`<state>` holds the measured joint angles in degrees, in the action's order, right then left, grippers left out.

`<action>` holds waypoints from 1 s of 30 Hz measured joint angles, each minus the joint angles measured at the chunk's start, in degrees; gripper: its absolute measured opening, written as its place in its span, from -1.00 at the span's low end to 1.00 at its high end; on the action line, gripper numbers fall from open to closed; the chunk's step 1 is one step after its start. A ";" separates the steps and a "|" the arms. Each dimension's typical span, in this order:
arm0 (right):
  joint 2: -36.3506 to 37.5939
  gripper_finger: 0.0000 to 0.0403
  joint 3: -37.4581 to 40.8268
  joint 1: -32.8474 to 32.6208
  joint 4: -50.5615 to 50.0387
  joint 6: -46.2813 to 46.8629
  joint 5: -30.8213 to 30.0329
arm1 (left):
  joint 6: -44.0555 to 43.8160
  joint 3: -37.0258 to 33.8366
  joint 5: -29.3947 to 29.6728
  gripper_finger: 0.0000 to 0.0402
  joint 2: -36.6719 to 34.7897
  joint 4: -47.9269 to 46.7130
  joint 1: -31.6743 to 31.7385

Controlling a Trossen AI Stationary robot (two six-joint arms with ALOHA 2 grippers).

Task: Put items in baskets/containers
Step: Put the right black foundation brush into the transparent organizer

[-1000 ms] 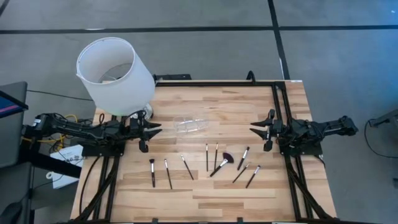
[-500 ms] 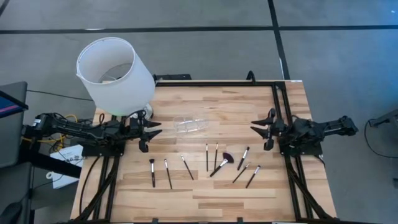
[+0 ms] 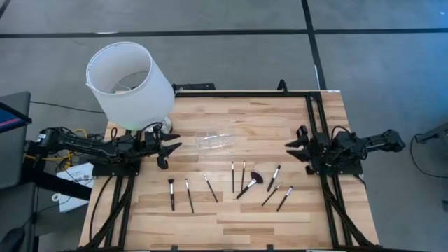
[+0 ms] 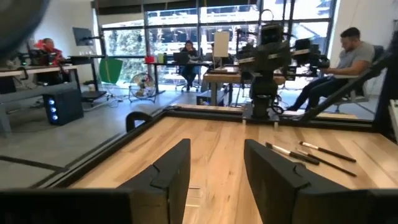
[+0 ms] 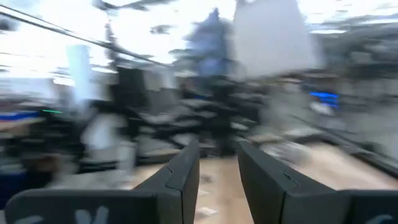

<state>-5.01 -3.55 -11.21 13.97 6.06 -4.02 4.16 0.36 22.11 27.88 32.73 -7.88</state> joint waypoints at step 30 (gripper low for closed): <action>-65.45 -0.28 -4.31 -24.34 16.46 4.16 11.47 | -2.94 0.00 0.37 -0.26 0.79 0.33 0.02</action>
<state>-70.46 -7.86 -35.55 30.44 10.22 7.46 1.23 0.36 22.48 28.67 33.06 -7.86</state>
